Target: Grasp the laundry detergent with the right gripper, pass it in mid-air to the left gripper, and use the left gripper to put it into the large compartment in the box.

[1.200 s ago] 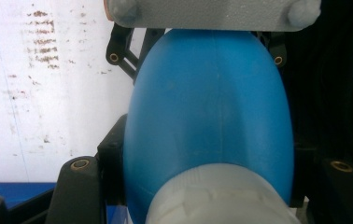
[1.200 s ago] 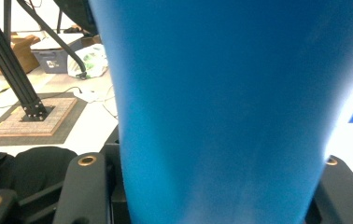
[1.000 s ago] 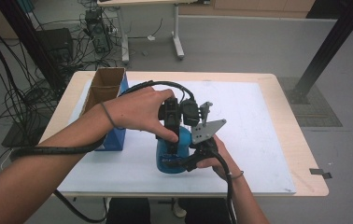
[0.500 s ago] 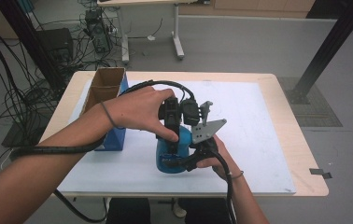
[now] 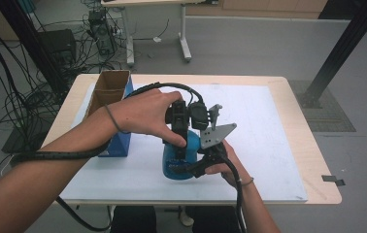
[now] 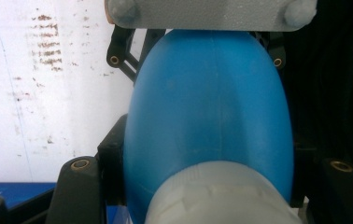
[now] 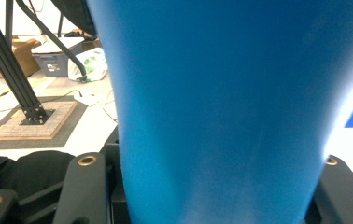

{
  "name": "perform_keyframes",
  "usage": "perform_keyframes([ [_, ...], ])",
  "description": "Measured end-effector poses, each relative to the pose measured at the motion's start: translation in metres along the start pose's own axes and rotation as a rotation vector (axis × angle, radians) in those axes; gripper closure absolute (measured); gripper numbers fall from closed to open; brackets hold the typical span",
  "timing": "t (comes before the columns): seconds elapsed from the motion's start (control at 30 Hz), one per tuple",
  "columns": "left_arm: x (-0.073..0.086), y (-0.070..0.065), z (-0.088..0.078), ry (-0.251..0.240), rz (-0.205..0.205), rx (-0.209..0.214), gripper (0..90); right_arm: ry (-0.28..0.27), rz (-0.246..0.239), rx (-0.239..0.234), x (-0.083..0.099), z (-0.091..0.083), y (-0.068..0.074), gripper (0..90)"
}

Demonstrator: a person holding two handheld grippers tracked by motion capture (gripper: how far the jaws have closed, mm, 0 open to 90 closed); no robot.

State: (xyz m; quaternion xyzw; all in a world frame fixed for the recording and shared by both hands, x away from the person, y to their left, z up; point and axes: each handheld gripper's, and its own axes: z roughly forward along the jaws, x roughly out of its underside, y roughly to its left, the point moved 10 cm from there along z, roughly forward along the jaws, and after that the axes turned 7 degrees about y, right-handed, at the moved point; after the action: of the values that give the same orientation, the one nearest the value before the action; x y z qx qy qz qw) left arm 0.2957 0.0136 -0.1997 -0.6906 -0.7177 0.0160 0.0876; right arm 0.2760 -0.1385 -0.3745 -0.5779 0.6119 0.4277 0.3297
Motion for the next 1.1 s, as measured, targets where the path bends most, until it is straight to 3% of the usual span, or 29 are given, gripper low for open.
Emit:
perform_keyframes([
  [1.1,0.0039,-0.0007,-0.0005,-0.009,-0.005,-0.013,38.0,-0.001,-0.003,-0.003,-0.0016,0.0016,-0.0015,42.8],
])
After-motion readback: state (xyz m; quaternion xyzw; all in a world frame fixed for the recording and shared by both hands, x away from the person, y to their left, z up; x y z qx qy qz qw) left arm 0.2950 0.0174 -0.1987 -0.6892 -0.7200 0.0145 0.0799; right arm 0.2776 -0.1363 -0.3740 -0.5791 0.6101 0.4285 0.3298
